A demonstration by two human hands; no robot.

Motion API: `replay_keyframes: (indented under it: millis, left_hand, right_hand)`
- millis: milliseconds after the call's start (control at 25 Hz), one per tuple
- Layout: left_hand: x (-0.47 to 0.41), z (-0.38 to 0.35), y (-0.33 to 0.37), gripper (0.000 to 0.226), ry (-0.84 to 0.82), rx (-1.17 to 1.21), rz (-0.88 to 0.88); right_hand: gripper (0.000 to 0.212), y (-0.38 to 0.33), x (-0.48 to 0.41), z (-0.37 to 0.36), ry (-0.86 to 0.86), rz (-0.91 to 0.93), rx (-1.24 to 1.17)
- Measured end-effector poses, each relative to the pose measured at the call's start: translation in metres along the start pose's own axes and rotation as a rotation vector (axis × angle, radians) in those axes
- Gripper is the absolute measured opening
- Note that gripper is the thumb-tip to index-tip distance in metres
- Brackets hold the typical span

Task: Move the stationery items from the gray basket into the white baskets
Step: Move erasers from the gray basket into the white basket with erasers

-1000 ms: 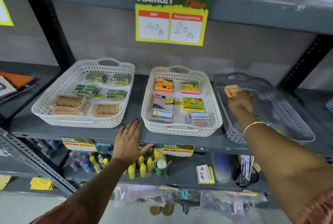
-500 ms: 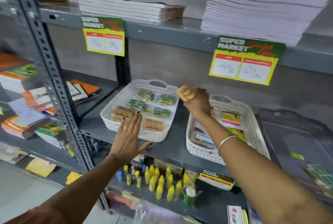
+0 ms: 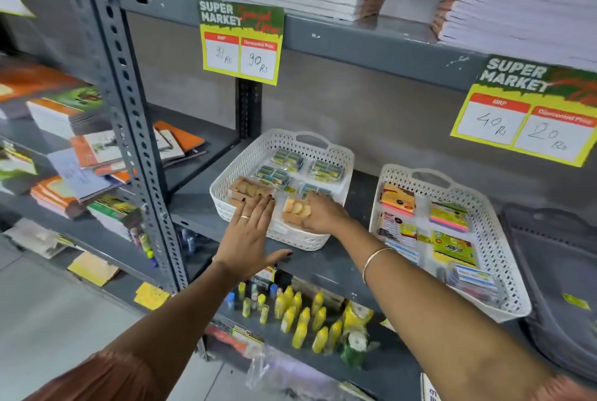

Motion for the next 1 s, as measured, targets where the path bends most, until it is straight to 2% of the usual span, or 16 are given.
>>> replay_keyframes:
  millis: [160, 360, 480, 600, 760, 880, 1000]
  left_hand:
    - [0.001, 0.0, 0.0, 0.1, -0.037, -0.028, 0.016]
    - [0.003, 0.007, 0.002, 0.099, -0.057, -0.002, 0.038]
    - [0.009, 0.016, 0.052, 0.092, 0.0, 0.088, -0.128]
    - [0.018, 0.02, 0.116, 0.088, 0.036, 0.169, -0.322]
    - [0.024, -0.001, 0.147, 0.091, -0.056, 0.314, -0.311]
    - [0.032, -0.029, 0.157, 0.096, -0.152, 0.258, -0.303]
    - [0.036, -0.057, 0.156, 0.102, -0.247, 0.171, -0.233]
  right_hand:
    - [0.071, -0.002, 0.002, 0.005, 0.008, 0.054, -0.054]
    - [0.066, 0.033, 0.03, 0.053, 0.254, 0.012, -0.1]
    - [0.057, 0.085, 0.067, 0.082, 0.386, -0.094, -0.069]
    - [0.053, 0.153, 0.123, 0.104, 0.516, -0.28, -0.074]
    - [0.045, 0.253, 0.217, 0.096, 0.597, -0.623, -0.049]
    - [0.041, 0.316, 0.286, 0.071, 0.489, -0.903, 0.01]
    - [0.048, 0.354, 0.341, 0.043, 0.338, -1.096, 0.0]
Point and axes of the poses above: each hand's wrist, its own x-axis away from the middle knuckle, its own z-axis out of the back of the hand, y = z × x, the point moved 9 cm from there along -x, towards the middle knuckle, and after that the axes turned 12 degrees about z, right-handed, at the moved point
